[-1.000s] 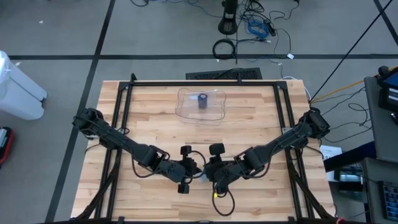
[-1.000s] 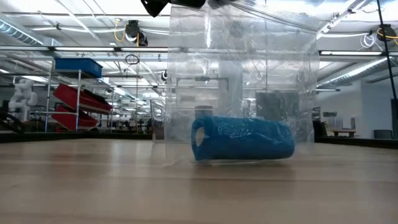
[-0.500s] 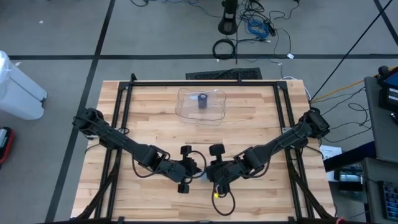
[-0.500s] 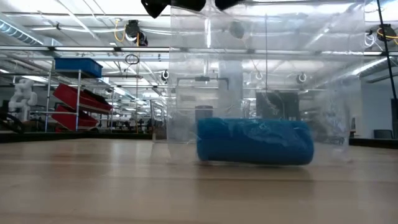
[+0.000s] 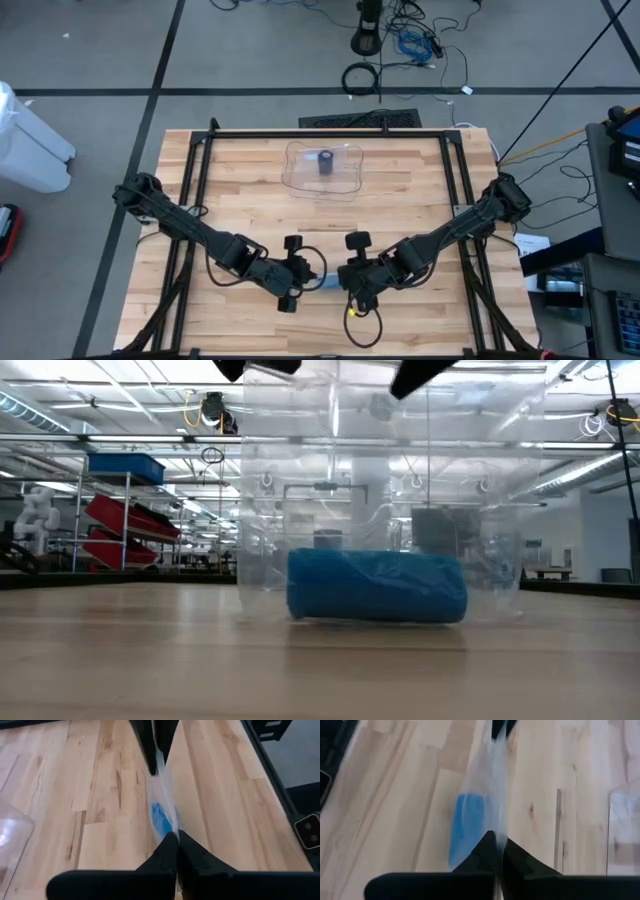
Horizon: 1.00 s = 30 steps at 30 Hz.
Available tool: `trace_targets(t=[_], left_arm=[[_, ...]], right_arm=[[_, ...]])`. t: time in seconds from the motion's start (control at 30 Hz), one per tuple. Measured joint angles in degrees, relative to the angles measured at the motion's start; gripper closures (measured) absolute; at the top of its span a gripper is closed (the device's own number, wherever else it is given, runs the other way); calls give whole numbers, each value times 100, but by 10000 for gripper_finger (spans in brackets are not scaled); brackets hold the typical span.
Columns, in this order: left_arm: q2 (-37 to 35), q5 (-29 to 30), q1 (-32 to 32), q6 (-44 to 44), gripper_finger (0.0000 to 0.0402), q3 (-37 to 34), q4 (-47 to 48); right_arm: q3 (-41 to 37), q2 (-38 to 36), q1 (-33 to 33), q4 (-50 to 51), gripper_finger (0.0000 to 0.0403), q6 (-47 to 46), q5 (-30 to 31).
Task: Roll bandage
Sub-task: Close the transparent zip bag
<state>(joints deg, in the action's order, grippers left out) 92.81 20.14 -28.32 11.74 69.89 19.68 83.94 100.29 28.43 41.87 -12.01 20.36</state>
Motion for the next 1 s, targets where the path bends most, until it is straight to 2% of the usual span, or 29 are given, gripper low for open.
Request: trace_targets(t=[0.37,0.7,0.9,1.0], left_arm=[[-180,504,-45,453,401,0,601],[-236,609,-116,591,401,4,670],[-236,610,-114,597,401,4,620],[-236,606,-114,598,402,4,546]], right_arm=[[0,-274,216,646,403,-943,-90],[0,-339,529,1184,403,-1573,-65],[0,-339,660,992,401,-1322,-20],[0,-339,667,619,379,-1006,56]])
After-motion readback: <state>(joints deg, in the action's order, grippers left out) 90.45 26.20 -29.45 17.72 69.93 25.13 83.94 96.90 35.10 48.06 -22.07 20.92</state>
